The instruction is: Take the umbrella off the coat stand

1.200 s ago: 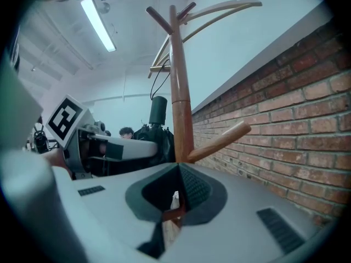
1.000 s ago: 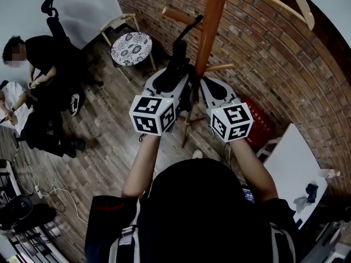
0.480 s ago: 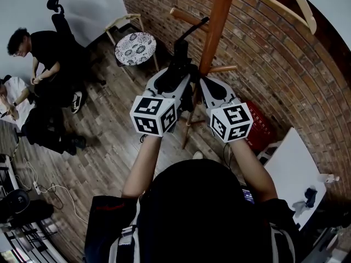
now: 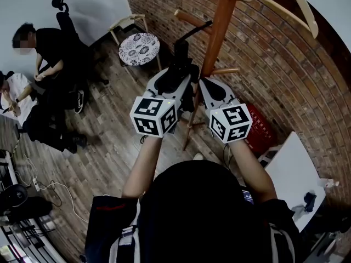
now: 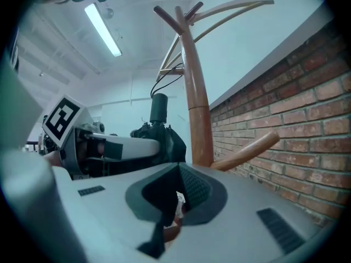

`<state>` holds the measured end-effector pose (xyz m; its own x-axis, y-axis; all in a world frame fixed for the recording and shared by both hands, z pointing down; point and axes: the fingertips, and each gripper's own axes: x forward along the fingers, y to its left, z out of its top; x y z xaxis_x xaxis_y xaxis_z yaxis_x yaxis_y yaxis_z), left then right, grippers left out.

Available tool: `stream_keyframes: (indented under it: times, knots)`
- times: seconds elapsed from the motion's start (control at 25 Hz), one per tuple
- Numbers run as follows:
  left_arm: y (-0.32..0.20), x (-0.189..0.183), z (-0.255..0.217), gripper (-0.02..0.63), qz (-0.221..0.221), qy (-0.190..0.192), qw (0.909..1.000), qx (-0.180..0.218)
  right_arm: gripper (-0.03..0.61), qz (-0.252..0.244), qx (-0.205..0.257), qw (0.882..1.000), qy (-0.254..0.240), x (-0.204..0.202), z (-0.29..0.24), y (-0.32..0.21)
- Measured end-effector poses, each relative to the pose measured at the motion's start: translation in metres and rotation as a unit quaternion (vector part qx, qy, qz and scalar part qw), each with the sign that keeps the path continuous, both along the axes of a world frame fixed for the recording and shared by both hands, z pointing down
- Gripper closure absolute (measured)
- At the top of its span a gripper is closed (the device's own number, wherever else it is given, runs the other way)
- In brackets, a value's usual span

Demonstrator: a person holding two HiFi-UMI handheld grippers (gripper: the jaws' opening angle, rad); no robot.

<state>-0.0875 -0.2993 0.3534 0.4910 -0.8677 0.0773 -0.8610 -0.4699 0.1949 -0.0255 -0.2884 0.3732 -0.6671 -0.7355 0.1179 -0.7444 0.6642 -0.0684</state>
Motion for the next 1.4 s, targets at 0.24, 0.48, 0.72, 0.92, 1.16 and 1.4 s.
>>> stream_keyframes:
  times: [0.24, 0.48, 0.72, 0.92, 1.16, 1.4]
  knots:
    - [-0.001, -0.002, -0.005, 0.393, -0.007, 0.005, 1.0, 0.004, 0.551, -0.007, 0.001, 1.0, -0.002, -0.004, -0.001, 0.0]
    - [0.0, -0.002, -0.01, 0.393, -0.009, 0.007, 0.9999, 0.01, 0.551, -0.012, 0.003, 1.0, -0.004, -0.008, -0.003, 0.001]
    - [0.0, -0.007, -0.013, 0.393, -0.017, 0.009, 0.9997, 0.012, 0.551, -0.019, 0.007, 1.0, -0.008, -0.01, -0.008, 0.0]
    - [0.001, -0.009, -0.015, 0.393, -0.021, 0.011, 0.9996, 0.014, 0.551, -0.027, 0.007, 1.0, -0.01, -0.015, -0.009, 0.0]
    - [0.0, -0.011, -0.017, 0.393, -0.025, 0.011, 0.9995, 0.015, 0.551, -0.032, 0.008, 0.999, -0.012, -0.017, -0.01, 0.0]
    - [0.0, -0.012, -0.023, 0.393, -0.028, 0.014, 0.9993, 0.021, 0.551, -0.035, 0.008, 0.999, -0.013, -0.018, -0.011, 0.0]
